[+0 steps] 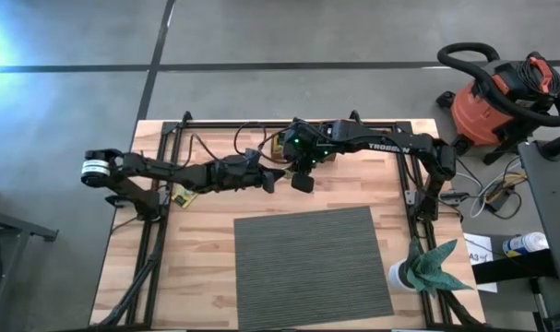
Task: Pick & Place Tea
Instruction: Put the yellow tea bag into the left section of the wooden organizer
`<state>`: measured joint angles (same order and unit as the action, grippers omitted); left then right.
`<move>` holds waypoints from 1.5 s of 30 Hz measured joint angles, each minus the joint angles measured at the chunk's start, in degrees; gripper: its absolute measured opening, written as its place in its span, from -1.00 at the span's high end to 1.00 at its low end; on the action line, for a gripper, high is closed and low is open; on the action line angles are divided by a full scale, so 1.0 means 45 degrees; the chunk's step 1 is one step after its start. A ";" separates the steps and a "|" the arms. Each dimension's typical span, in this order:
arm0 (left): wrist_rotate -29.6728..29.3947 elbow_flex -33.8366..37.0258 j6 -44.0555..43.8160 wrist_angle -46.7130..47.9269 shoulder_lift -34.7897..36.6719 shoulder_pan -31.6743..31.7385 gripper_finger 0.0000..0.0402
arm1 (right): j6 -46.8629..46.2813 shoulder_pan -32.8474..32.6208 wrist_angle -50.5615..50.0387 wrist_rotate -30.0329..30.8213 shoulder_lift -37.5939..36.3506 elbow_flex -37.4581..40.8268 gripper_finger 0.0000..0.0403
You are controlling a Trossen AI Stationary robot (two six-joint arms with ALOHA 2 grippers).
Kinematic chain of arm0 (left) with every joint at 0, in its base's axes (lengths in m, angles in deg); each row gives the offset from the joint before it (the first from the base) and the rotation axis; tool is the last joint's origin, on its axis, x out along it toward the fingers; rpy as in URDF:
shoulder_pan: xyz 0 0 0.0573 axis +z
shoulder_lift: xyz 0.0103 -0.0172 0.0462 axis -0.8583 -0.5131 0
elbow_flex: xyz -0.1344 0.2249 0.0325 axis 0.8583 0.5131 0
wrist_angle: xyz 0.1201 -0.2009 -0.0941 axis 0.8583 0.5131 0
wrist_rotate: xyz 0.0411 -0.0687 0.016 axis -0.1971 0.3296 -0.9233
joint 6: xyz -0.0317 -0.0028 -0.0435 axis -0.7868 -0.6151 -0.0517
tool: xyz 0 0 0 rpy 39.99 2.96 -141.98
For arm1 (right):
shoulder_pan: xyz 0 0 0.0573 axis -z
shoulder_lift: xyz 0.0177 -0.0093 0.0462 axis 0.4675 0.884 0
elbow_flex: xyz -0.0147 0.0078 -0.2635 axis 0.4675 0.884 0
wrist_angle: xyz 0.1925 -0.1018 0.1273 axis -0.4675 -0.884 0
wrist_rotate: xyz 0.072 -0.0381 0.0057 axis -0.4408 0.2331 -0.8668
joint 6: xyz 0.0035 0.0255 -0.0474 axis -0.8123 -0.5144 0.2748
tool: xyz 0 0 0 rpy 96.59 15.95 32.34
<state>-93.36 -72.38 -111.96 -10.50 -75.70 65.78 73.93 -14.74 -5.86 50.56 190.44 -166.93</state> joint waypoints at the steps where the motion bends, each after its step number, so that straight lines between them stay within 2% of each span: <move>1: -0.0005 0.0000 0.0004 0.0067 -0.0014 -0.0005 0.65 | 0.0000 0.0004 0.0107 0.0000 0.0000 0.0000 0.96; 11: -0.0049 0.0024 0.0281 0.0937 -0.0028 -0.0018 0.65 | 0.0743 0.0296 0.0892 0.0379 -0.0010 -0.0442 0.96; 18: -0.0130 0.0024 0.0393 0.1222 0.0306 -0.0278 0.65 | 0.2170 0.1333 0.1046 0.0757 0.0011 -0.0300 0.96; 20: -0.0431 0.0024 0.0398 0.1612 0.0533 -0.0515 0.65 | 0.2604 0.1764 0.1161 0.0777 0.0083 -0.0282 0.96; 27: -0.2758 0.0024 -0.0045 0.3619 0.1570 -0.1732 0.65 | 0.3081 0.2860 0.0788 0.0389 0.1308 -0.0750 0.96; 32: -0.3049 0.0024 -0.1172 0.5249 0.1973 -0.2289 0.65 | 0.4036 0.2812 0.0009 0.0305 0.2992 -0.2555 0.96; 40: -0.4347 0.0185 -0.2444 0.6052 0.2201 -0.3477 0.65 | 0.4678 0.2865 -0.3077 0.1042 0.6153 -0.7339 0.96; 45: -0.5216 0.0433 -0.3164 0.6450 0.2381 -0.4067 0.65 | 0.4502 0.2893 -0.3284 0.1041 0.6848 -0.8449 0.96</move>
<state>-116.83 -70.43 -126.20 18.52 -64.98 47.48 94.19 -1.72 -20.64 55.25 221.26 -204.95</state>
